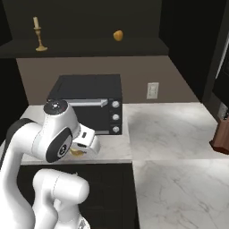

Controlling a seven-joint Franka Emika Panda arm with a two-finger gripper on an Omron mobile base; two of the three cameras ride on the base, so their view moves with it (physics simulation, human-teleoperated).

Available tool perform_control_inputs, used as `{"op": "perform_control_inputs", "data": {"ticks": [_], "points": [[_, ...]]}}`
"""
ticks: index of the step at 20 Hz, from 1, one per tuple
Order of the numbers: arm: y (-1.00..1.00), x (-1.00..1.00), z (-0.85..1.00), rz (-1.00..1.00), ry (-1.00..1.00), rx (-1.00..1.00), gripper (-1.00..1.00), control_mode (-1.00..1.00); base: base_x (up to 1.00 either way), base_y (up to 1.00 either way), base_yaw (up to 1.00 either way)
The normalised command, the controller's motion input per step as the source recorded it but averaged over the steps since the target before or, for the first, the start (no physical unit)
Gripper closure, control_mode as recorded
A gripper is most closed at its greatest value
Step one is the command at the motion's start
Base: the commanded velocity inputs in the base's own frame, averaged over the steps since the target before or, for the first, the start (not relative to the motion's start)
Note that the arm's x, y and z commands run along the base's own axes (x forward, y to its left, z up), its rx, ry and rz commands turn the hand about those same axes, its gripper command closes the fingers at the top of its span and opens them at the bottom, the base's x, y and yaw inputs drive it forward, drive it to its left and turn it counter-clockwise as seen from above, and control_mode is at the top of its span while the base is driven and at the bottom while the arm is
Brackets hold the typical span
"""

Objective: Pick the candle and candle from the dining table and place them in the open cabinet. Close the cabinet after placing the objects.

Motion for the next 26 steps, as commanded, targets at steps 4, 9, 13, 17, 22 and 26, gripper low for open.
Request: {"op": "perform_control_inputs", "data": {"ticks": [4, 9, 13, 17, 22, 26], "points": [[0.0, 0.0, 0.0, 0.0, 0.0, 0.0, 1.0, 1.0, 0.27, -0.28, 0.0], [0.0, 0.0, 0.0, 0.0, 0.0, 0.0, 1.0, 1.0, 0.29, -0.27, 0.0], [0.0, 0.0, 0.0, 0.0, 0.0, 0.0, 1.0, 1.0, 0.32, -0.15, 0.0], [0.0, 0.0, 0.0, 0.0, 0.0, 0.0, 1.0, 1.0, 0.36, 0.0, 0.04], [0.0, 0.0, 0.0, 0.0, 0.0, 0.0, 1.0, 1.0, 0.33, 0.0, 0.07], [0.0, 0.0, 0.0, 0.0, 0.0, 0.0, 1.0, 1.0, 0.14, -0.03, 0.1]]}}
